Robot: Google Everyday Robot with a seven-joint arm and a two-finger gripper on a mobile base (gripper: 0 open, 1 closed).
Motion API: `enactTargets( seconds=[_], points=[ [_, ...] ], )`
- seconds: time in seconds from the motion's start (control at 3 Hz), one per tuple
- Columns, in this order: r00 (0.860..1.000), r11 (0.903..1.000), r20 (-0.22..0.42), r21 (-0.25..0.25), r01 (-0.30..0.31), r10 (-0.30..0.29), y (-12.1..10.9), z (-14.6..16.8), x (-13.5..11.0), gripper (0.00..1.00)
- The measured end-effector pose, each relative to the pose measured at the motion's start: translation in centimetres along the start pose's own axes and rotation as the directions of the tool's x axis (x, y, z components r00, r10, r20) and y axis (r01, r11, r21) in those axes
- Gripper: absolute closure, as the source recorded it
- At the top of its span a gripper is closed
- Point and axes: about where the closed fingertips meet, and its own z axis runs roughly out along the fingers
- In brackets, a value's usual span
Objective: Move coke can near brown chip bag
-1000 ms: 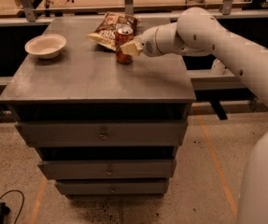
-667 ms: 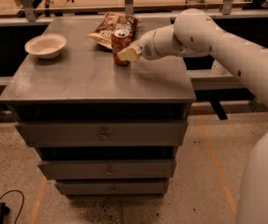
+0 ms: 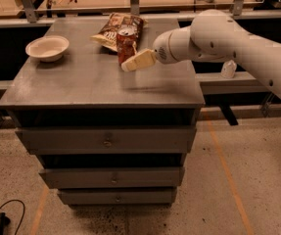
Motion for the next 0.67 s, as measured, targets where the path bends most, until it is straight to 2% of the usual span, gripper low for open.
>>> enactTargets(
  seconds=[0.33,0.67],
  points=[
    [0.999,0.997,0.014,0.061,-0.048,0.047,0.0,-4.5,1.9,0.0],
    [0.998,0.9957,-0.002,0.071,-0.059,0.059,-0.2,-5.1,3.4,0.0]
  ],
)
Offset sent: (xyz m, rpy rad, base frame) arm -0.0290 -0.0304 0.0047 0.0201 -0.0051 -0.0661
